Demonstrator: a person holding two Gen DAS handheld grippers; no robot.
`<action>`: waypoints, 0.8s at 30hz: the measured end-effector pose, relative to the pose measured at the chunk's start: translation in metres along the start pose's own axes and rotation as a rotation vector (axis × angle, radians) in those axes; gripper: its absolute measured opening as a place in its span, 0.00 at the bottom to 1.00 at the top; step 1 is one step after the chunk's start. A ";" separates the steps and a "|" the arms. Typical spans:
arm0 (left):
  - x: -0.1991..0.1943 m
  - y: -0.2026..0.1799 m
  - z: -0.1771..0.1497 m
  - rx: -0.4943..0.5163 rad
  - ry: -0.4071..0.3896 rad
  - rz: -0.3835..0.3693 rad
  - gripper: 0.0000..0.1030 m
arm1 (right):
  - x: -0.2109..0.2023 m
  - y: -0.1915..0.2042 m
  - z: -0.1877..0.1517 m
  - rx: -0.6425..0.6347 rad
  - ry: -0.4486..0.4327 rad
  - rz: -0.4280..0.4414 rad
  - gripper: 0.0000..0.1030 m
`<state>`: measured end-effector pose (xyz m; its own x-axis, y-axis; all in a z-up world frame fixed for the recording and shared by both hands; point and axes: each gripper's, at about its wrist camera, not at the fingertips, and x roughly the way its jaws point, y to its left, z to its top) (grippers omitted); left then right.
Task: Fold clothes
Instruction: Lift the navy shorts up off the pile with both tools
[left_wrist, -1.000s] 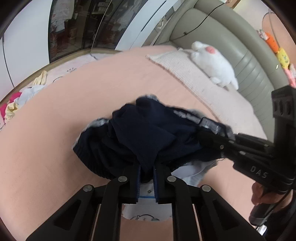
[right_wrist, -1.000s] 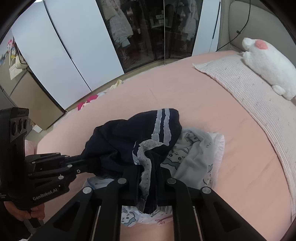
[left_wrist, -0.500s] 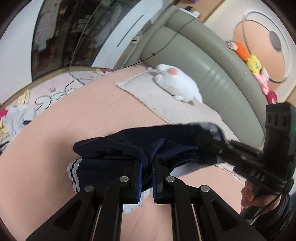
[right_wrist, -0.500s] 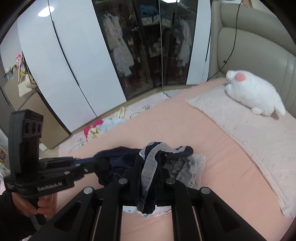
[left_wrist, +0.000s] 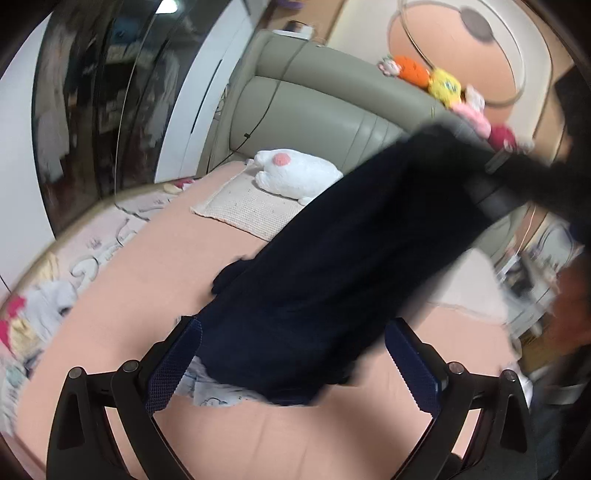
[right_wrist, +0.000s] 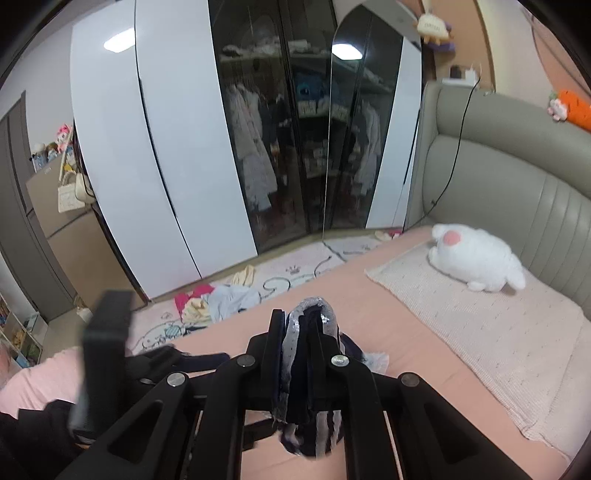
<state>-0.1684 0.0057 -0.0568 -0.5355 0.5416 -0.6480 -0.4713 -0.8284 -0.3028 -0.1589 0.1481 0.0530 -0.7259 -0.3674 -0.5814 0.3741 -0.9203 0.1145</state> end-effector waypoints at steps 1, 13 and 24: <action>0.000 -0.007 -0.002 -0.002 0.013 -0.031 0.98 | -0.015 0.004 0.001 -0.009 -0.026 0.009 0.07; -0.016 -0.113 -0.039 0.074 -0.111 -0.142 0.93 | -0.160 0.016 -0.005 -0.046 -0.174 -0.098 0.07; 0.007 -0.162 -0.049 0.131 0.015 -0.132 0.65 | -0.248 -0.063 -0.072 0.121 -0.178 -0.164 0.07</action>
<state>-0.0611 0.1370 -0.0468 -0.4529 0.6417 -0.6189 -0.6248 -0.7237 -0.2931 0.0386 0.3063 0.1320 -0.8651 -0.2205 -0.4505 0.1794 -0.9748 0.1328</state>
